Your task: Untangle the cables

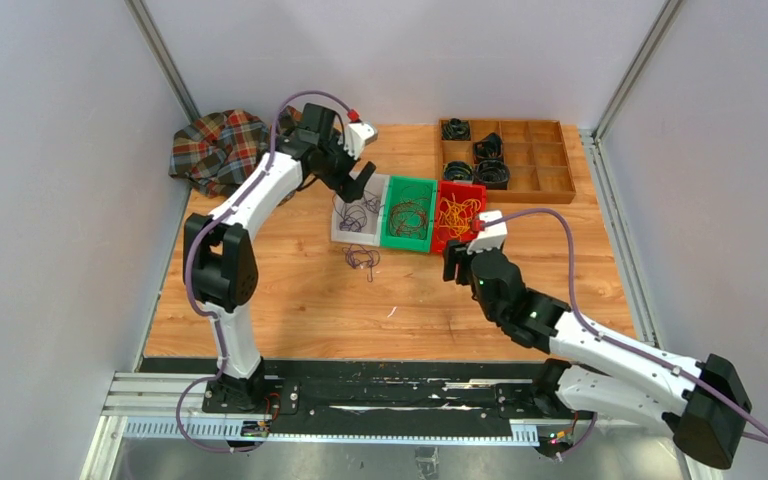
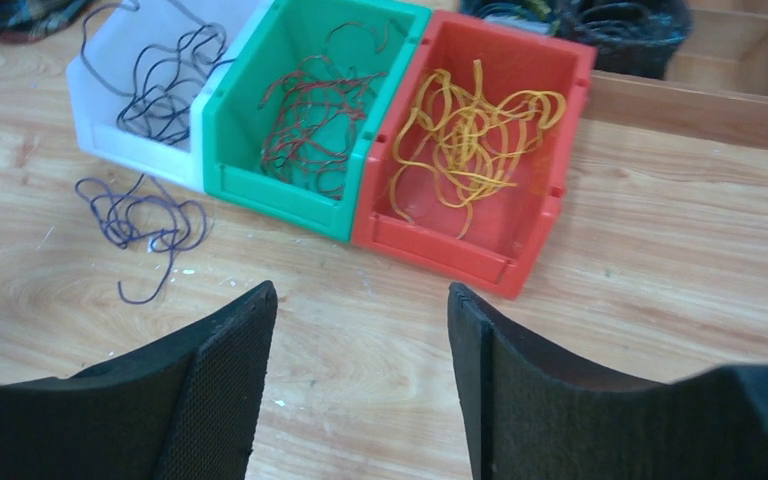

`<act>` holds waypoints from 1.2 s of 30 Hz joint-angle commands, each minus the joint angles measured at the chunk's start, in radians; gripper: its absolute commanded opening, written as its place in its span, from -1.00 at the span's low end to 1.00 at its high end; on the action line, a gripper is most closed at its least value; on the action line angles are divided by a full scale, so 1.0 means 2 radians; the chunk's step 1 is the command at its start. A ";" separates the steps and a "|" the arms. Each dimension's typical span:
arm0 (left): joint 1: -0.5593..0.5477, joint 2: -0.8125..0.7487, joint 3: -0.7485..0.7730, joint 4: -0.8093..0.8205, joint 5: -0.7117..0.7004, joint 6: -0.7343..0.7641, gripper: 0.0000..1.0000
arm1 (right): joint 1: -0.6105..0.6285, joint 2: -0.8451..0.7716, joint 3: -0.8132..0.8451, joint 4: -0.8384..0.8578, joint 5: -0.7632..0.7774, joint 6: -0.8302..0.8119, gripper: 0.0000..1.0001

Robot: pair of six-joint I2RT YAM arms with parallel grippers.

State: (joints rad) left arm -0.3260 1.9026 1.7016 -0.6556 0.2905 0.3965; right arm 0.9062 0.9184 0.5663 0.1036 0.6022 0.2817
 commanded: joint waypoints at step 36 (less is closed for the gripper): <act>0.171 -0.177 -0.018 -0.242 0.018 -0.003 0.96 | 0.006 0.459 0.285 0.091 -0.249 -0.018 -0.99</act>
State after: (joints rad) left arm 0.0109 1.5917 1.6806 -1.1305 0.3328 0.3660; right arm 0.9089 1.9717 1.1606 0.2657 0.1017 0.2581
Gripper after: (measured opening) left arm 0.979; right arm 0.015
